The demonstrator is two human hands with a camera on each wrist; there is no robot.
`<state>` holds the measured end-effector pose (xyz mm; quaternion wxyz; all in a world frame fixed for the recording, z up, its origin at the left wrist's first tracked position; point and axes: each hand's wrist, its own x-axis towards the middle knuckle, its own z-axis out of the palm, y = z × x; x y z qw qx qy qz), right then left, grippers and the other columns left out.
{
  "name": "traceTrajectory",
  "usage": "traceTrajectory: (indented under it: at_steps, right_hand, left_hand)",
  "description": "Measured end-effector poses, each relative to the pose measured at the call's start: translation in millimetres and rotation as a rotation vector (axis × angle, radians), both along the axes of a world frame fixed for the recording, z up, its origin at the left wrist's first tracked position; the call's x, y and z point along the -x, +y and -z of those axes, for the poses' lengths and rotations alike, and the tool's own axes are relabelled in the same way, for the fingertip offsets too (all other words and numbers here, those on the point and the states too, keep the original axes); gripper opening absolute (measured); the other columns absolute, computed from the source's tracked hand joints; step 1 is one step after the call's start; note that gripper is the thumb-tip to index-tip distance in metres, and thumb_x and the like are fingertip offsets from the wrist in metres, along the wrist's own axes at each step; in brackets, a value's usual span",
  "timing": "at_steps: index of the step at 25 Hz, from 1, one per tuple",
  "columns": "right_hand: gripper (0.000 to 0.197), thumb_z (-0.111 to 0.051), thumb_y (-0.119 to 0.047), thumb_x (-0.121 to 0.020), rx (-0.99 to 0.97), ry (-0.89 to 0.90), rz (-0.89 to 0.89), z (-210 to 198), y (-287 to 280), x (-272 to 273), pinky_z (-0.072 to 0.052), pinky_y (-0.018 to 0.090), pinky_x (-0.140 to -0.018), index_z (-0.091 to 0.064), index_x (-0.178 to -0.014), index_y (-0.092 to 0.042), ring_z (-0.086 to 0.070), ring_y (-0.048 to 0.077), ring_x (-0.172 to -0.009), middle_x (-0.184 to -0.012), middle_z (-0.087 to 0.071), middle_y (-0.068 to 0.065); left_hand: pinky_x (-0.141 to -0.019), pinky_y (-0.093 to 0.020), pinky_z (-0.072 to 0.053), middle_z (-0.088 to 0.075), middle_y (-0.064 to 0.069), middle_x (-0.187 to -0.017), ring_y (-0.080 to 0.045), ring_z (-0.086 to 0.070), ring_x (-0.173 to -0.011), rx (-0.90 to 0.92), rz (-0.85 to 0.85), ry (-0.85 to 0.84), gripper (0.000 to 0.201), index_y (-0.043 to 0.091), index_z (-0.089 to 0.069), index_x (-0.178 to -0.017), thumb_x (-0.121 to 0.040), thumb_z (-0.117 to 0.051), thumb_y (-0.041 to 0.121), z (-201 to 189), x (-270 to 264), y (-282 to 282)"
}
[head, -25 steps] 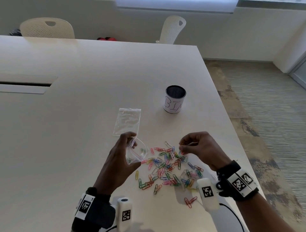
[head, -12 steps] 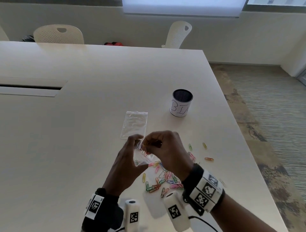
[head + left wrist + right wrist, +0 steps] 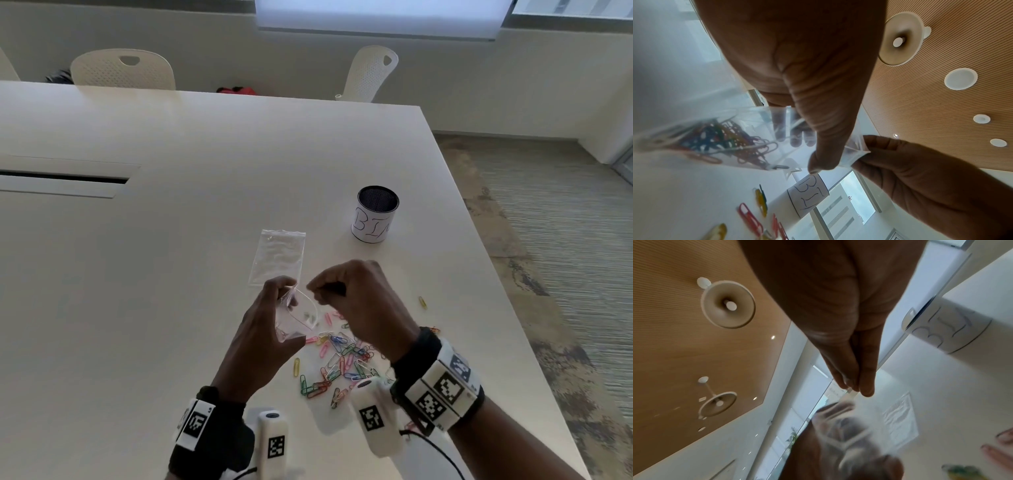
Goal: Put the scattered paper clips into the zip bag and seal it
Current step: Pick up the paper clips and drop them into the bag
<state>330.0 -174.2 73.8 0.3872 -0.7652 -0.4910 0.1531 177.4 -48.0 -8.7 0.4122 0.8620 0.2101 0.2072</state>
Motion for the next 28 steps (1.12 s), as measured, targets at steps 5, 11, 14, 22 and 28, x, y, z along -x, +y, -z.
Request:
traceTrajectory:
  at_steps: [5,11,14,22,28]
  right_hand:
    - [0.018,-0.076,-0.006,-0.09,0.177,-0.104,0.177,19,-34,-65,-0.049,-0.002,-0.07,-0.08,-0.107,-0.01,-0.069,0.002,-0.079,-0.105,-0.081,0.007]
    - [0.027,-0.072,-0.01,-0.093,0.473,-0.139,0.388,58,-88,-119,-0.056,0.036,-0.096,-0.075,-0.121,-0.01,-0.069,0.027,-0.106,-0.117,-0.075,0.013]
    - [0.032,-0.065,-0.011,-0.098,0.538,-0.182,0.399,67,-92,-120,-0.053,0.041,-0.101,-0.069,-0.13,-0.008,-0.065,0.033,-0.114,-0.125,-0.068,0.015]
    - [0.033,-0.058,-0.027,-0.104,0.521,-0.091,0.212,63,-63,-66,-0.048,0.026,-0.099,-0.064,-0.134,-0.014,-0.06,0.017,-0.11,-0.131,-0.058,0.005]
    - [0.082,-0.078,-0.065,-0.075,0.691,-0.227,0.059,54,-54,-45,-0.05,0.037,-0.104,-0.05,-0.144,-0.031,-0.052,0.02,-0.121,-0.134,-0.051,0.0]
  left_hand:
    - [-0.077,-0.004,-0.048,-0.058,0.015,-0.109,0.0,-0.06,-0.105,-0.008,-0.001,-0.016,0.083,0.026,-0.042,-0.138,-0.073,-0.091,0.009,-1,0,3]
    - [-0.076,-0.005,-0.05,-0.058,0.014,-0.111,-0.001,-0.06,-0.106,-0.023,0.0,-0.006,0.085,0.026,-0.041,-0.14,-0.074,-0.092,0.014,-1,1,6]
    - [-0.076,-0.004,-0.049,-0.059,0.013,-0.111,0.0,-0.06,-0.105,-0.024,0.001,0.0,0.084,0.026,-0.041,-0.14,-0.074,-0.092,0.015,-1,-1,5]
    - [-0.074,-0.003,-0.05,-0.059,0.011,-0.111,-0.001,-0.061,-0.106,-0.029,-0.002,0.017,0.085,0.025,-0.041,-0.14,-0.073,-0.093,0.017,0,-3,5]
    - [-0.077,-0.005,-0.05,-0.059,0.011,-0.112,0.002,-0.059,-0.107,-0.033,-0.001,0.025,0.085,0.025,-0.041,-0.14,-0.073,-0.093,0.019,1,-2,5]
